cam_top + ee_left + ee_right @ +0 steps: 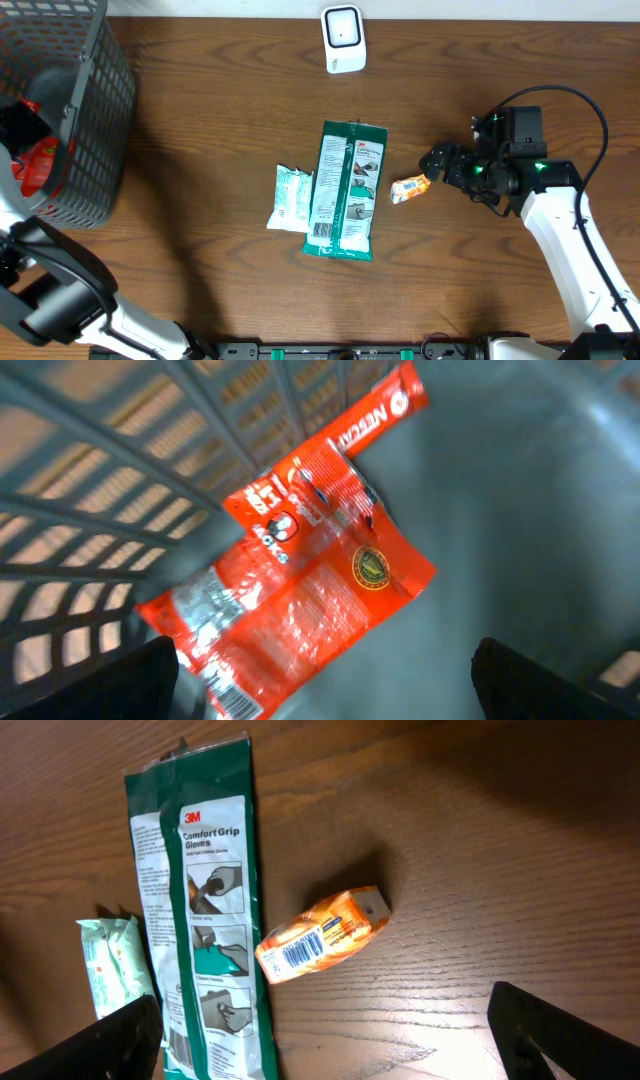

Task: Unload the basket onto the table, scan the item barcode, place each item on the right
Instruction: 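Reach the left gripper into the basket and grasp the red Hacks bag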

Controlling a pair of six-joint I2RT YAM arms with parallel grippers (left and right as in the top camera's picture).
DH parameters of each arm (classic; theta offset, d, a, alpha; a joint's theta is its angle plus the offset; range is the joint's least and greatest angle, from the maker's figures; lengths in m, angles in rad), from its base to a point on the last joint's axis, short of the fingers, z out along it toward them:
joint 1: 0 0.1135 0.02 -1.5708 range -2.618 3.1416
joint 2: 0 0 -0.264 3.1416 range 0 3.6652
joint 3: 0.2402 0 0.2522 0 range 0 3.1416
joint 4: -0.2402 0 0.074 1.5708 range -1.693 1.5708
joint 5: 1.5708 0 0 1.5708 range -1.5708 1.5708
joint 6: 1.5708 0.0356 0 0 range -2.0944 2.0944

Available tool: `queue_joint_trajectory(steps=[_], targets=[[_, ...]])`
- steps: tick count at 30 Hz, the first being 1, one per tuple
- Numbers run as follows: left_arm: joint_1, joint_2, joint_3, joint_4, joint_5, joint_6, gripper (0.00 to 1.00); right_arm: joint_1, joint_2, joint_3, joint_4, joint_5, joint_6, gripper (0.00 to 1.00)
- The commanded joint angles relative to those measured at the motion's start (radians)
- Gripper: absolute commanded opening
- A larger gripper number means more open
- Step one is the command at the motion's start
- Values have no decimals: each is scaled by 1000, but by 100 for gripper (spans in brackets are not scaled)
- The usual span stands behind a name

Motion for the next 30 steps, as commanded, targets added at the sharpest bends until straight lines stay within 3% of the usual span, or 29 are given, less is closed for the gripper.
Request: queue_joint_trajectory(steps=[1,8,12,14,17,19,24,27,29,30], targets=[[2,87,16,-2,-41,45,94,-3,2,12,-1,3,11,99],[3,228,15,-64,-197,45,94,-3,2,12,-1,3,11,99],[4,288,15,-92,-204,0,94,-3,2,12,-1,3,11,99],[4,304,15,-109,-158,-28,93,-3,2,12,-1,3,11,99],[4,302,16,-134,14,-31,63,-3,2,12,-1,3,11,99],[3,293,16,-134,142,-31,53,-3,2,12,-1,3,11,99],[3,276,34,-134,372,-125,51,-3,2,12,-1,3,11,99],[3,258,51,-128,418,-187,51,-3,2,12,-1,2,11,99],[3,230,56,-116,417,-197,56,-3,2,12,-1,2,11,99],[3,217,56,-111,414,-196,65,-3,2,12,-1,3,11,99]])
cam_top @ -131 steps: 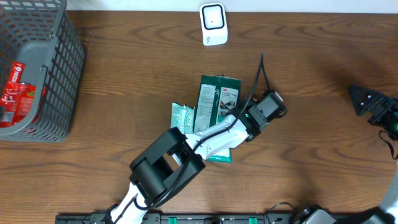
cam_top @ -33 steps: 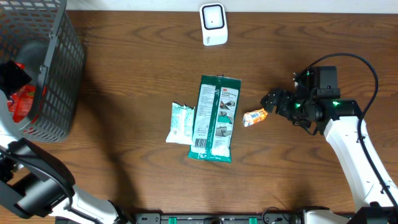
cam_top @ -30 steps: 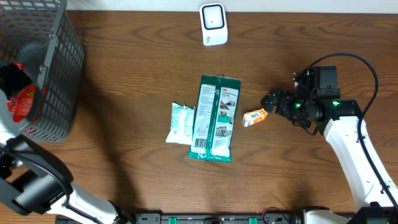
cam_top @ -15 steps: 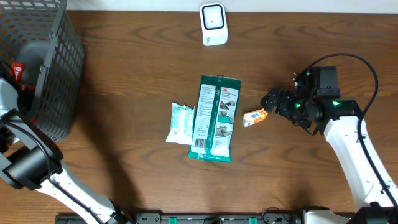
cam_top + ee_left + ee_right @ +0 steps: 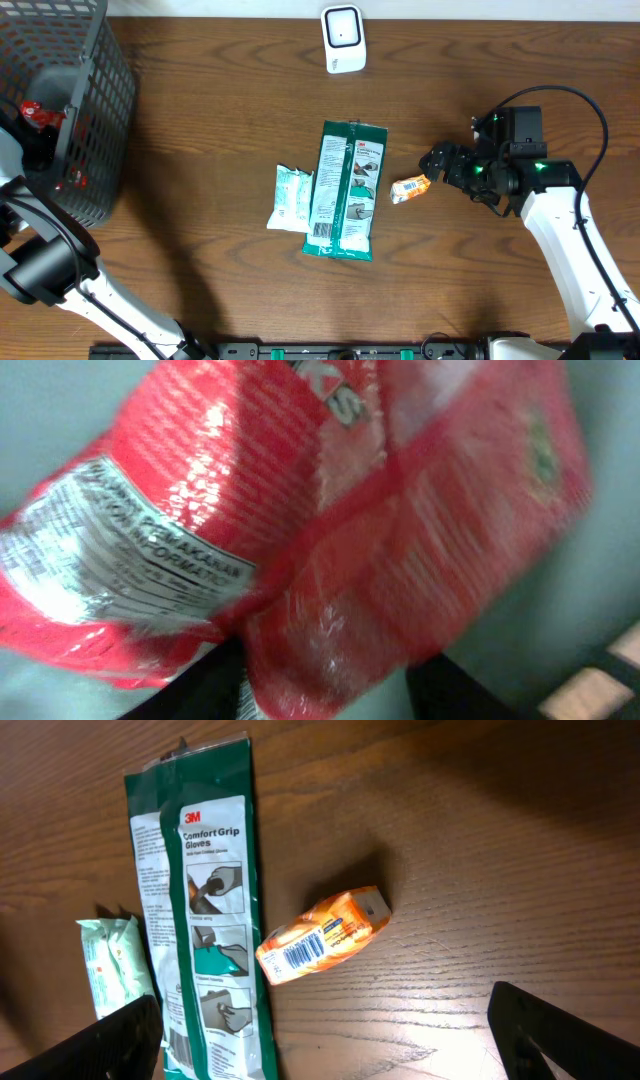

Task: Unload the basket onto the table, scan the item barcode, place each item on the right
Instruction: 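Reach the left gripper into the basket and grasp the red Hacks bag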

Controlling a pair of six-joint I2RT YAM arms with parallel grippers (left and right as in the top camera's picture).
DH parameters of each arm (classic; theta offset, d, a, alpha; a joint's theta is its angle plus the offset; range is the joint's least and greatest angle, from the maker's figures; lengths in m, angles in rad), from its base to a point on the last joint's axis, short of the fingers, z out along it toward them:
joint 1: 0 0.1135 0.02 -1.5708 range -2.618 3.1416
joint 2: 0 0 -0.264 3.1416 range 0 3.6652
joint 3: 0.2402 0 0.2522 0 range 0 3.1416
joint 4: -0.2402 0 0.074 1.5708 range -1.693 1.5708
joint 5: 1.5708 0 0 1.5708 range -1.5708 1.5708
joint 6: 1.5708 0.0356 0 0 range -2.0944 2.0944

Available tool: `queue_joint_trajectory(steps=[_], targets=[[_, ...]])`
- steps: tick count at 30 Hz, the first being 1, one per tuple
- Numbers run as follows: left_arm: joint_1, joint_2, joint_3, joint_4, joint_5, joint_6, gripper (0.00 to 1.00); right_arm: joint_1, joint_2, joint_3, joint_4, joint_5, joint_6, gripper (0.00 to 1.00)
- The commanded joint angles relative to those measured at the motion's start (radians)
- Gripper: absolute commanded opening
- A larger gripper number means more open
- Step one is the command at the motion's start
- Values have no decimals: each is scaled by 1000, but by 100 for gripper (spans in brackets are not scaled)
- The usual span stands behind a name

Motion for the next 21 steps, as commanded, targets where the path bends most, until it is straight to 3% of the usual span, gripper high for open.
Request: queue_joint_trajectory(steps=[1,5,10,12,15,21], targets=[[-6,-47,10,11,101,-60,72,-3,2,12,0,3,10,99],[-6,-104,10,48,46,-55,84,-3,2,12,0,3,10,99],[-10,-141,10,92,15,128,86,-3,2,12,0,3,10,99],[-13,-138,9,92,-63,206,86,-3,2,12,0,3,10,99],[-11,-124,3,92,-166,214,90,-3,2,12,0,3,10,99],[-3,-79,3,117,-158,310,94,-3,2,12,0,2,10,99]])
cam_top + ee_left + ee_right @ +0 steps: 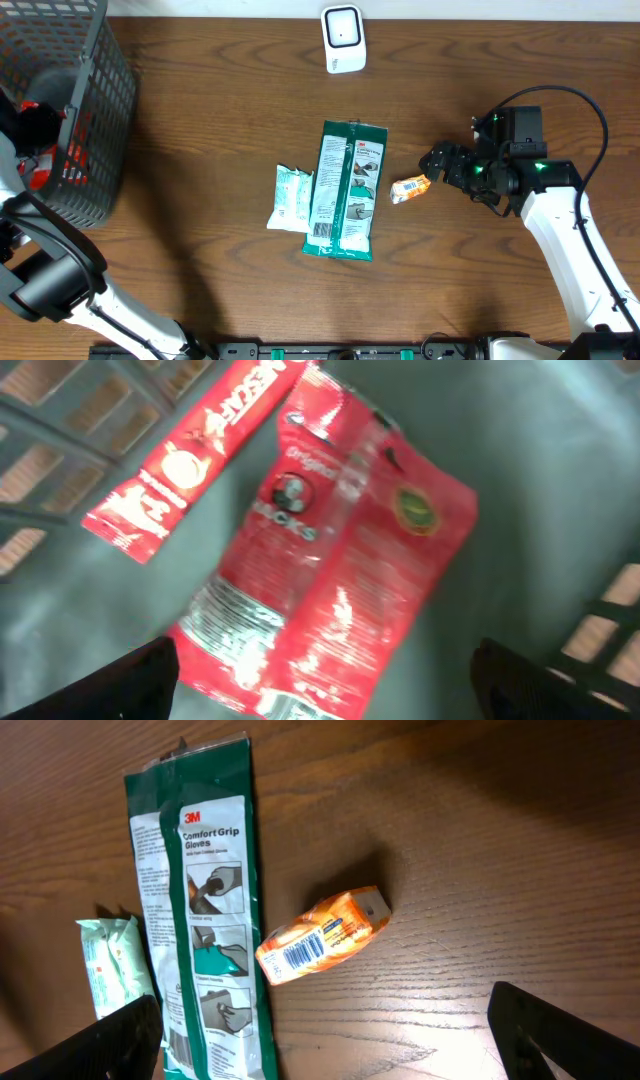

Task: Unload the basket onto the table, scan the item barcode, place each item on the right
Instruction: 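Reach the left gripper into the basket and grasp the red Hacks bag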

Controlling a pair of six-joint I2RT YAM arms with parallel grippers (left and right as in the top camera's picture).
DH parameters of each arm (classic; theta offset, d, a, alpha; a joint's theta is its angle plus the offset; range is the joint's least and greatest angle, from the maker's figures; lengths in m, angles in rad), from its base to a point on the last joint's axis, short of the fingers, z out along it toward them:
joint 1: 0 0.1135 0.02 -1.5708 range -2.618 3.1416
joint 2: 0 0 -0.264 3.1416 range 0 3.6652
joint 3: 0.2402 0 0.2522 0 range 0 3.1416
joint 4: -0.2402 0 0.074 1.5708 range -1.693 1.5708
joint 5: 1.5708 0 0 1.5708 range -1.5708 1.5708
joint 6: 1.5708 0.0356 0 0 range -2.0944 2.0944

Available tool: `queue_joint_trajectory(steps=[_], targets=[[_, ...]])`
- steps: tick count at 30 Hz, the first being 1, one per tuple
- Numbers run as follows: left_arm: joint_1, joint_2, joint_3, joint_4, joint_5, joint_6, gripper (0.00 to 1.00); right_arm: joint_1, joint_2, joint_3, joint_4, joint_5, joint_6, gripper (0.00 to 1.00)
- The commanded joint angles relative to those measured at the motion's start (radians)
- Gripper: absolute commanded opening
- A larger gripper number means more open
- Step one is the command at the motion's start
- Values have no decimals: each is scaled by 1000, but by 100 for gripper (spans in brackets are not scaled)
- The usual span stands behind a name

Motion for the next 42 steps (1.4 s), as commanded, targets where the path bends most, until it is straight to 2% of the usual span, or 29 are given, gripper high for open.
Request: queue_joint_trajectory(steps=[1,6,11,14,17,21,30,34,42], targets=[[5,57,4,8,-35,112,95,-3,2,12,-1,3,10,99],[9,116,4,30,-39,132,95,-3,2,12,-1,3,10,99],[6,148,4,45,-34,95,95,-3,2,12,-1,3,10,99],[5,146,4,16,-5,20,95,-3,2,12,-1,3,10,99],[5,146,4,-29,100,-48,87,-3,2,12,-1,3,10,99],[5,142,4,-61,168,-150,85,-3,2,12,-1,2,10,99],[14,81,4,-21,160,-150,86,-3,2,12,-1,3,10,99],[14,81,4,14,160,-125,96,-3,2,12,-1,3,10,99],[14,83,3,54,127,-66,96,-3,2,12,-1,3,10,99]])
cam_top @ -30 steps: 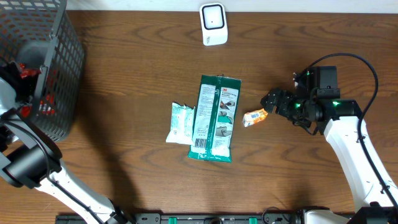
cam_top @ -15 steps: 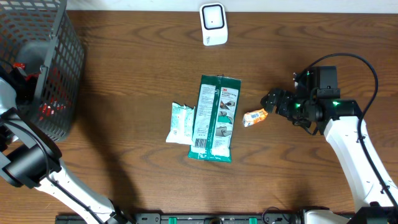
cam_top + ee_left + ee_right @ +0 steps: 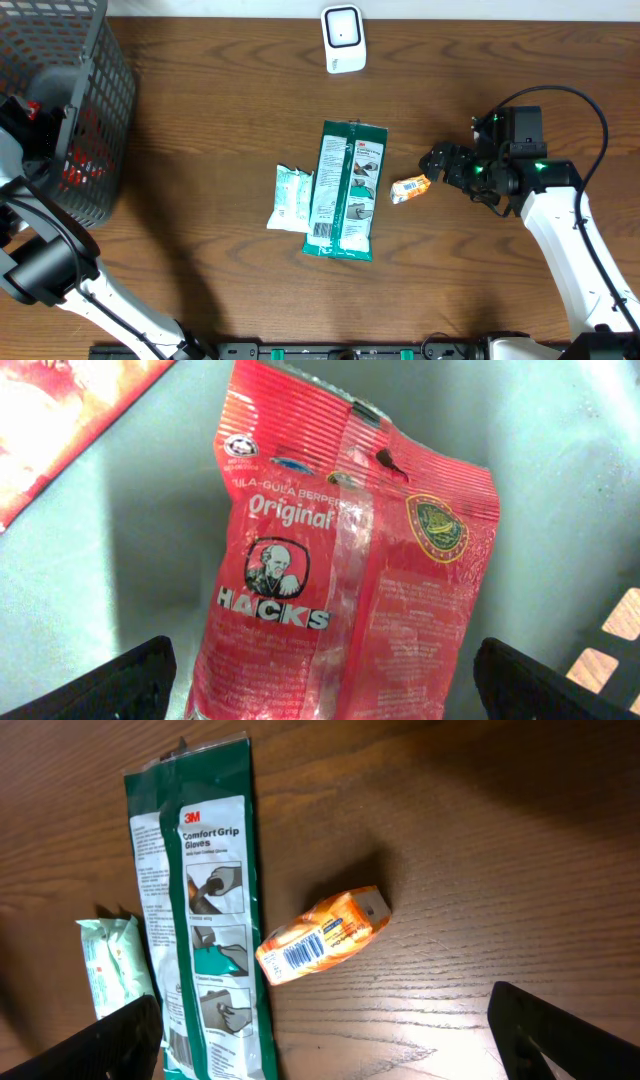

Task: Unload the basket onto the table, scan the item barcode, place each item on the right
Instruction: 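Reach the left gripper into the basket and grasp the red Hacks bag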

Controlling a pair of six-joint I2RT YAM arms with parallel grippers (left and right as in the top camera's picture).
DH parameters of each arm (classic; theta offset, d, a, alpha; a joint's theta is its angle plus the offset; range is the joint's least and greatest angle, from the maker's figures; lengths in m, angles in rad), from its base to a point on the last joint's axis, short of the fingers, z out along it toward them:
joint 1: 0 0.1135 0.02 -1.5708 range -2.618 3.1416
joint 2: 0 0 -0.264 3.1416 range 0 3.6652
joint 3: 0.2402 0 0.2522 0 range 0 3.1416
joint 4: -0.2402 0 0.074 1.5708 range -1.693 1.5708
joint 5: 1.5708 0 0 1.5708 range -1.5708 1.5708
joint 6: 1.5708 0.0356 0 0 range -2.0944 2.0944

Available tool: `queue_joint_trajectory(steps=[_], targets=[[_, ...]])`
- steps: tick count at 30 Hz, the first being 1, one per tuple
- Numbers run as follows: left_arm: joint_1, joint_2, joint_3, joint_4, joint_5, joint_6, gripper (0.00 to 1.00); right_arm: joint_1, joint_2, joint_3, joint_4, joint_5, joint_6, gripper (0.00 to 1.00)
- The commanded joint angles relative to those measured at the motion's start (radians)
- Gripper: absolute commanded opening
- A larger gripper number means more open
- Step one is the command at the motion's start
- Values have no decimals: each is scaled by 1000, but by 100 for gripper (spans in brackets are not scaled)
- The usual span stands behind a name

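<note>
A red Hacks candy bag (image 3: 345, 575) lies flat on the grey floor of the basket (image 3: 560, 450). My left gripper (image 3: 322, 672) hangs open just above the bag's lower end, with one finger on each side. On the table lie an orange box (image 3: 322, 935) with its barcode facing up, a green 3M glove pack (image 3: 205, 920) and a pale wipes pack (image 3: 115, 965). My right gripper (image 3: 322, 1020) is open above the bare wood, right of the orange box (image 3: 410, 188). The white scanner (image 3: 343, 40) stands at the table's far edge.
The dark mesh basket (image 3: 95, 90) fills the far left corner, and my left arm reaches into it. A red Nescafe sachet (image 3: 60, 420) lies beside the candy bag. The glove pack (image 3: 345, 190) and wipes (image 3: 290, 198) sit mid-table.
My left gripper is lower over the Hacks bag, which now fills the wrist view, with the sachet cut off at the corner. The gripper is still open. The right arm and table items are unmoved.
First my left gripper hung open over the red bag in the basket. Then it was pressed close to the bag with its fingers drawn in. Then it was higher and open, with the bag lying turned. Now it is close over the bag again. The right arm stayed still.
</note>
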Motion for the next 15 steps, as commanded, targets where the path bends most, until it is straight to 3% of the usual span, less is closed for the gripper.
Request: queue_joint_trajectory(steps=[1,5,9,15], targets=[[4,-31,1,4,-43,38,96,-3,2,12,-1,2,10,99],[4,-22,-25,6,-127,38,96,-3,2,12,-1,3,10,99],[4,24,-43,16,-121,57,95,-3,2,12,-1,3,10,99],[4,49,-44,13,-68,56,71,-3,2,12,-1,3,10,99]])
